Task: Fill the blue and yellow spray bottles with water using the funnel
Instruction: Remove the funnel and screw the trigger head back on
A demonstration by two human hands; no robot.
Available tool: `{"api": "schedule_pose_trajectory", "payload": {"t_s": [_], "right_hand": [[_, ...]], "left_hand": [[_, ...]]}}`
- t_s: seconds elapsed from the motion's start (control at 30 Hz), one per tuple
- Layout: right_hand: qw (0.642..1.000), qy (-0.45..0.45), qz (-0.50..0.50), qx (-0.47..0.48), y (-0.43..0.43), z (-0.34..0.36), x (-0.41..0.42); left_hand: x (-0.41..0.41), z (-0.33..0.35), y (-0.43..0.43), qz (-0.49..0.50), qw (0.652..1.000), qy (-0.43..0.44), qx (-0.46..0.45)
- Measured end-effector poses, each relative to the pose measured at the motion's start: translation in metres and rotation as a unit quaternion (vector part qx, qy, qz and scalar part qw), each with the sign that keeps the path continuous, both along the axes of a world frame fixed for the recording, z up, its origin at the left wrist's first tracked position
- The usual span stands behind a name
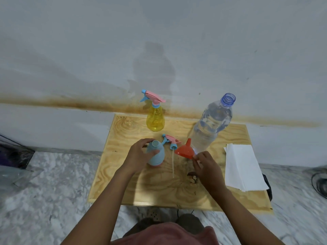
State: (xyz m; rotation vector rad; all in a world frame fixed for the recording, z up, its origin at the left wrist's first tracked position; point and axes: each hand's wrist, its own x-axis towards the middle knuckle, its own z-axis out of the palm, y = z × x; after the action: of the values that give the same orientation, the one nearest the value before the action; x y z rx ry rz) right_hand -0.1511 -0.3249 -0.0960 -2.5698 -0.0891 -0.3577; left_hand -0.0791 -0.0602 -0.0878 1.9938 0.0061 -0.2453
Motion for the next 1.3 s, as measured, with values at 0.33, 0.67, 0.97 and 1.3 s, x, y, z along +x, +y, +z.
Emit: {"api": "schedule_pose_trajectory", "payload": {"t_s": [0.33, 0.67, 0.97, 1.3], "right_hand": [[0.988, 0.095, -0.027, -0.117, 0.001, -0.046, -0.007], [0.994, 0.057, -0.078, -0.04, 0.013, -0.038, 0.007], [0.998, -0.003, -0.044, -0.05, 0.045, -0.007, 0.049], [0.959, 0.251, -0.016, -0.135, 0.078, -0.019, 0.109]], "left_hand": [[-0.003, 0.006, -0.004, 0.011, 1.0, 0.002, -0.026], [-0.005, 0.0, -0.003, 0.004, 1.0, -0.015, -0.023], [-0.006, -0.002, -0.004, 0.0, 1.0, 0.006, -0.017], [0.0, -0.007, -0.005, -0.023, 0.999, 0.036, 0.027]]}}
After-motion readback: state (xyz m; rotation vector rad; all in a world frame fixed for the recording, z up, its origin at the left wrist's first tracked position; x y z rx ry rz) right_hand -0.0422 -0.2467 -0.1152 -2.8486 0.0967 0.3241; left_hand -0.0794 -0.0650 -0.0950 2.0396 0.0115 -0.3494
